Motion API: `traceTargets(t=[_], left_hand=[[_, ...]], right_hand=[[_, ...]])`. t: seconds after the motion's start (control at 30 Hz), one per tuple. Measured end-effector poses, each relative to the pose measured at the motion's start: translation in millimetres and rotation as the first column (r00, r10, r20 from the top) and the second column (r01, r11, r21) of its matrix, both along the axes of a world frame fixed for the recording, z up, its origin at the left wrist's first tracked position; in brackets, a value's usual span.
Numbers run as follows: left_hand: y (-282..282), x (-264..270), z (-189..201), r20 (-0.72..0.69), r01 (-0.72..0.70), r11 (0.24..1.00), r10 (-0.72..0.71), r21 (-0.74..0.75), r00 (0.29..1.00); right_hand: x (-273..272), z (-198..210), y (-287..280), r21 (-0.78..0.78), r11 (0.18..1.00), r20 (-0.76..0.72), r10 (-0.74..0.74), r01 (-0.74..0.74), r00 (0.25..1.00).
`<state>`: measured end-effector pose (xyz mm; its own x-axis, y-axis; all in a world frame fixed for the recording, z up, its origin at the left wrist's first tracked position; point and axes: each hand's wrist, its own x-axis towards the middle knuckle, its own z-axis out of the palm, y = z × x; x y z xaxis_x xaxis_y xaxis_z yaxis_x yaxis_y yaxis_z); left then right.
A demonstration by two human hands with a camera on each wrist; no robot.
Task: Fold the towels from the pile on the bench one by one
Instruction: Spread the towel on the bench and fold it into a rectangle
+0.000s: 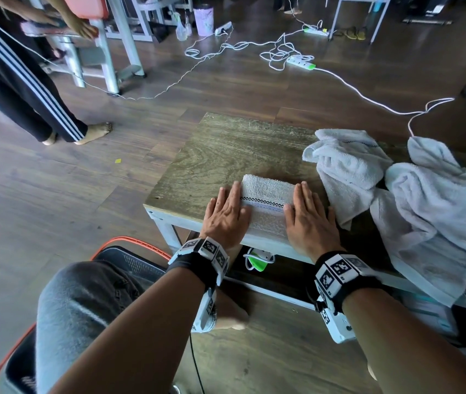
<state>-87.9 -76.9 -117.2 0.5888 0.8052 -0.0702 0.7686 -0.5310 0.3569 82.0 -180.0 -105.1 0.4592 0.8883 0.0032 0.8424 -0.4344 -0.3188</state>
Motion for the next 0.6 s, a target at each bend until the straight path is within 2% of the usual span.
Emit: traceTargets(t=[0.1, 0.23, 0.37, 0.47, 0.53, 0.6], left_hand=[[3.3, 1.5, 0.4, -0.020, -0.033, 0.998, 0.032, -0.046, 0.999], [0.2, 6.1, 14.9, 0.081, -0.108, 0.980, 0.123, -0.166, 0.989], [-2.0, 10.3, 17.4, 0.156, -0.189, 0.970, 0.212, -0.153, 0.965], [-17.6, 12.9, 26.0, 0.225, -0.282, 0.957, 0.290, -0.070, 0.930], [-26.6, 10.4, 36.8, 0.195, -0.298, 0.953, 0.303, -0.057, 0.933], [-31.8, 5.9, 48.3, 0.129, -0.275, 0.956, 0.287, -0.102, 0.949]], right_hand=[[-3.2, 1.9, -2.7, -0.037, 0.999, -0.001, -0.001, 0.001, 1.000], [-4.0, 8.9, -12.7, -0.090, 0.996, -0.024, 0.006, -0.009, 1.000], [-6.6, 15.9, -21.2, -0.155, 0.988, -0.064, 0.011, -0.020, 0.998], [-3.9, 25.1, -22.4, -0.245, 0.967, -0.105, 0.043, -0.068, 0.994], [0.5, 33.3, -24.4, -0.275, 0.955, -0.156, 0.071, -0.113, 0.985], [1.7, 42.3, -30.1, -0.238, 0.960, -0.191, 0.105, -0.150, 0.976]])
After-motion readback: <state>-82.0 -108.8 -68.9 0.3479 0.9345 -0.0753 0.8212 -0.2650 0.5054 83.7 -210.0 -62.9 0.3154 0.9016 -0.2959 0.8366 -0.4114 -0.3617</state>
